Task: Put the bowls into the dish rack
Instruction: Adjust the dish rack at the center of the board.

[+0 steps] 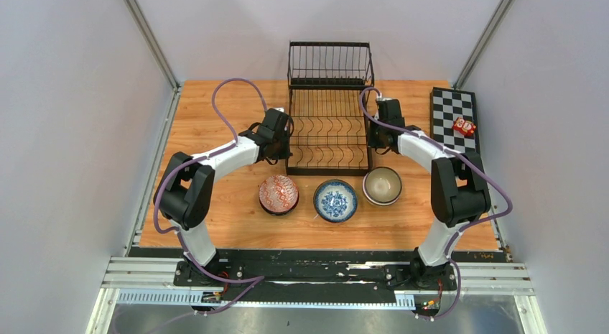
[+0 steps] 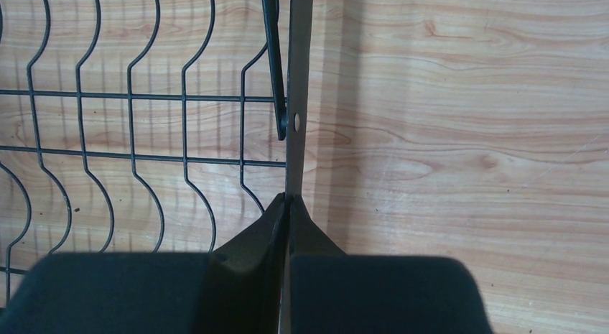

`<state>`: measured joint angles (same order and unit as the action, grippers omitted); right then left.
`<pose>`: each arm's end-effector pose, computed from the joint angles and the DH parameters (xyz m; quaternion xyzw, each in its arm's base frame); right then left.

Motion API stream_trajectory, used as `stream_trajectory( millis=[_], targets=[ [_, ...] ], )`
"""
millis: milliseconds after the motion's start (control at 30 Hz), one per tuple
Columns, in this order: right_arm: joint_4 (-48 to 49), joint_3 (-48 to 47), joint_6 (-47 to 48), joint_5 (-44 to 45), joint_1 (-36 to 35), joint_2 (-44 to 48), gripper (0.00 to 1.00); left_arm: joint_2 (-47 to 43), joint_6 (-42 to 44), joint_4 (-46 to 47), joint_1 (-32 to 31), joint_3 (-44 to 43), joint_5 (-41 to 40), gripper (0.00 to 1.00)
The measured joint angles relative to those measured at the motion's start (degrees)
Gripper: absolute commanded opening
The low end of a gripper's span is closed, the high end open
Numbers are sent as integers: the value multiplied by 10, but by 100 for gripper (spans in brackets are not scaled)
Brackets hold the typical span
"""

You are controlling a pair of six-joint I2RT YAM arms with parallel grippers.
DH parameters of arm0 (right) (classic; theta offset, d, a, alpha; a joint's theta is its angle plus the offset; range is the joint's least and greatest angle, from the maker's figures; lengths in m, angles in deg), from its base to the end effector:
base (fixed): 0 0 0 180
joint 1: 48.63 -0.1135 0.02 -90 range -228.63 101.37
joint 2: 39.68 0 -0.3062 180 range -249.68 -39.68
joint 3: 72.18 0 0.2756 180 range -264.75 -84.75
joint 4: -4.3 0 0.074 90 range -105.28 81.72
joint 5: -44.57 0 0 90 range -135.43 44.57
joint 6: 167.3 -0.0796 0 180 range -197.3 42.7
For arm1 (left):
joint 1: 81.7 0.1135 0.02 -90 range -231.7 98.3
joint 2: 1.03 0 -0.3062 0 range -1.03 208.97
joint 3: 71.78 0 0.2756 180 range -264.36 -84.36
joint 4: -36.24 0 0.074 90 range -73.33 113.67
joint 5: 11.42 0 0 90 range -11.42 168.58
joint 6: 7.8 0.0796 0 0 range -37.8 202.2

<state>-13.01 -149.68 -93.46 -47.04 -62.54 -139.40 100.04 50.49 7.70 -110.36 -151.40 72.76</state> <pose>0.4317 0.1092 0.2133 0.0118 0.9044 0.1229 0.4084 0.3845 -0.2010 0.1959 -0.0423 0.9377 -0.1305 0.3193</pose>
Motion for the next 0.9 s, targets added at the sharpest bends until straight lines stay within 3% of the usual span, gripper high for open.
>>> stream_trajectory(
  millis=[300,433,533,733,900],
  targets=[
    [-31,-37,11,1,0,-22,3,-2,-4,7,-2,4,-2,0],
    [-34,-39,12,1,0,-22,6,-4,-6,12,-4,9,-3,0],
    [-34,-39,13,1,0,-22,16,-4,-8,13,-4,10,-4,0],
    [-30,-50,21,10,3,-20,30,-5,-9,10,-4,10,-7,11],
    [-29,-50,23,17,4,-9,37,-12,-13,-1,-4,10,-9,33]
  ],
)
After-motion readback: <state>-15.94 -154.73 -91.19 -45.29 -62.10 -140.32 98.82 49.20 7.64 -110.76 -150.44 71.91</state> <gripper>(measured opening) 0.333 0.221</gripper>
